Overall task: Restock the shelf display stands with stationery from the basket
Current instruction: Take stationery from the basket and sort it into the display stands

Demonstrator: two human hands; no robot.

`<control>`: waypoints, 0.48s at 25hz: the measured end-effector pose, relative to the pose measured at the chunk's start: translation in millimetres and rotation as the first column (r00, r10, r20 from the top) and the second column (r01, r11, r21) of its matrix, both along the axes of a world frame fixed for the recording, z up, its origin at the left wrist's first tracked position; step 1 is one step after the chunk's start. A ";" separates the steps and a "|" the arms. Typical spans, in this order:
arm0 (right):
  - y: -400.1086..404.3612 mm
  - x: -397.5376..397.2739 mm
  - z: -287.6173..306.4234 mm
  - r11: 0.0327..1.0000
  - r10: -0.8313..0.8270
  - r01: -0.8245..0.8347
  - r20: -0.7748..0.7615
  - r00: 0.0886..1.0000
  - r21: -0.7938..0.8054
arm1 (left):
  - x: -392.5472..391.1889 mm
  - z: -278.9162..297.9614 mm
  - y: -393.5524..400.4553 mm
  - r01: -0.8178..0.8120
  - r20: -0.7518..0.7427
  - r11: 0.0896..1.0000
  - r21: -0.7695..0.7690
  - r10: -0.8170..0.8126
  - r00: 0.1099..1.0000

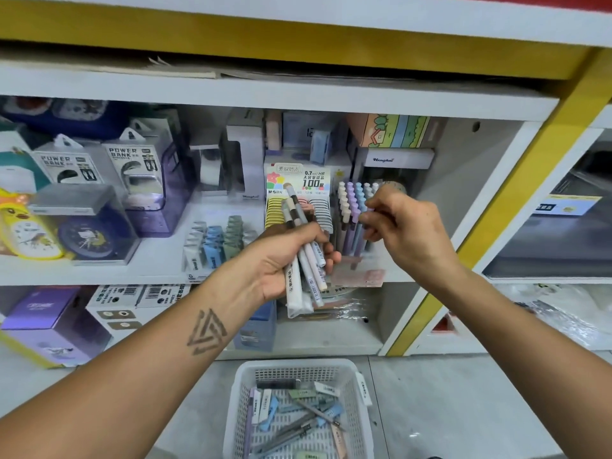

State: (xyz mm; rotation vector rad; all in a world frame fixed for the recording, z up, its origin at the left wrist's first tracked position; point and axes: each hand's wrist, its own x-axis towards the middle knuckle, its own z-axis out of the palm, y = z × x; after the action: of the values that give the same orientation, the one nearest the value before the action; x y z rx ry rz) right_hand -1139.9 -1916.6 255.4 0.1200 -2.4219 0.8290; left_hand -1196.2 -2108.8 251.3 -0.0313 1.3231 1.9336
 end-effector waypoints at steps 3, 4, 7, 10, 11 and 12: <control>-0.7 -0.2 2.2 0.998 -0.013 0.011 -0.025 1.000 -0.064 | 1.4 0.8 0.0 0.046 -0.023 0.999 0.021 -0.045 0.999; -1.2 -0.3 1.8 0.997 -0.013 0.011 -0.028 1.000 -0.075 | 1.3 0.7 -0.6 0.052 -0.025 0.998 0.033 -0.051 0.998; -5.4 -0.1 -2.2 0.999 -0.019 0.020 0.028 0.999 -0.050 | 1.7 1.0 -3.2 0.062 -0.043 0.997 0.052 -0.059 0.997; -4.8 -2.0 -3.3 0.998 0.007 -0.006 0.015 1.000 -0.066 | 2.7 -0.6 -5.9 0.064 -0.053 0.997 0.046 -0.062 0.997; -4.8 -2.7 -3.6 0.997 0.019 -0.018 0.007 1.000 -0.070 | 2.9 -1.0 -6.7 0.065 -0.053 0.997 0.046 -0.062 0.997; -4.1 -3.6 -4.1 0.997 0.030 -0.029 0.011 1.000 -0.071 | 2.9 -1.4 -7.2 0.065 -0.053 0.997 0.051 -0.062 0.997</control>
State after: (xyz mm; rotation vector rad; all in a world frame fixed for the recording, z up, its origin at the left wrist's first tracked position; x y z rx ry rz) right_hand -1143.5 -1920.7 251.3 0.1241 -2.4039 0.9296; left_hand -1193.3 -2116.0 249.9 0.0858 1.2907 1.9257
